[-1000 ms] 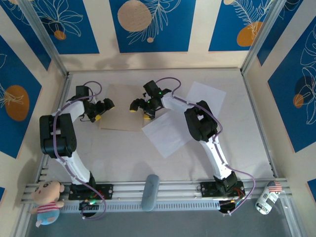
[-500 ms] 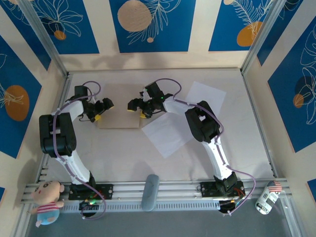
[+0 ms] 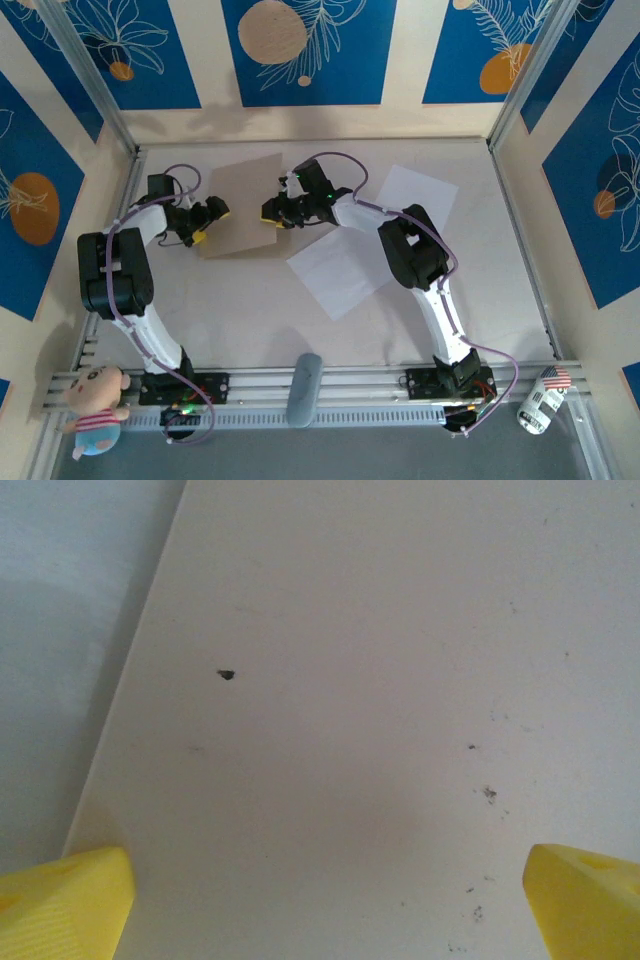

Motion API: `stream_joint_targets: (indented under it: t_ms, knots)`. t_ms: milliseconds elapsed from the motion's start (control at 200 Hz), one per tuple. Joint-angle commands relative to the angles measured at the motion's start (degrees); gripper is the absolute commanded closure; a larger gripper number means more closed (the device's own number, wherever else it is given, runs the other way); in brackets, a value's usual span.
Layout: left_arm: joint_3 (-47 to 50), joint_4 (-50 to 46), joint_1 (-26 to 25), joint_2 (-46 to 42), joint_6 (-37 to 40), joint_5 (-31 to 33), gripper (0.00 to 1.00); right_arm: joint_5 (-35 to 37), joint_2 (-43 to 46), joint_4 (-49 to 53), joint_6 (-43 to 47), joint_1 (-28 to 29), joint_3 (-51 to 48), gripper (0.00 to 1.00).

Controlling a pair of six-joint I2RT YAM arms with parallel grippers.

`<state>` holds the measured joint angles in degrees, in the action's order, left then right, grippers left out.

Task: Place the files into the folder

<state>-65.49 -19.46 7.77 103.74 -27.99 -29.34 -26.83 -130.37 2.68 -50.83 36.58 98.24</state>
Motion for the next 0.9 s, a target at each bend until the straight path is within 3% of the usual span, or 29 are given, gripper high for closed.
stream_joint_targets:
  t_ms: [0,350,895]
  knots:
    - [1.7,1.1,0.4,-0.2,-0.6,-4.4,0.0,-0.7,3.6,1.6,2.1,0.3,0.3,0.79]
    - [5.0,5.3,-0.8,-0.6,-2.2,-8.1,0.0,1.8,8.8,6.0,7.0,-1.7,-4.0,0.92]
    - [7.0,8.5,-5.6,-2.3,-5.1,-9.7,0.0,3.3,16.8,13.3,12.9,-6.0,-10.3,0.94]
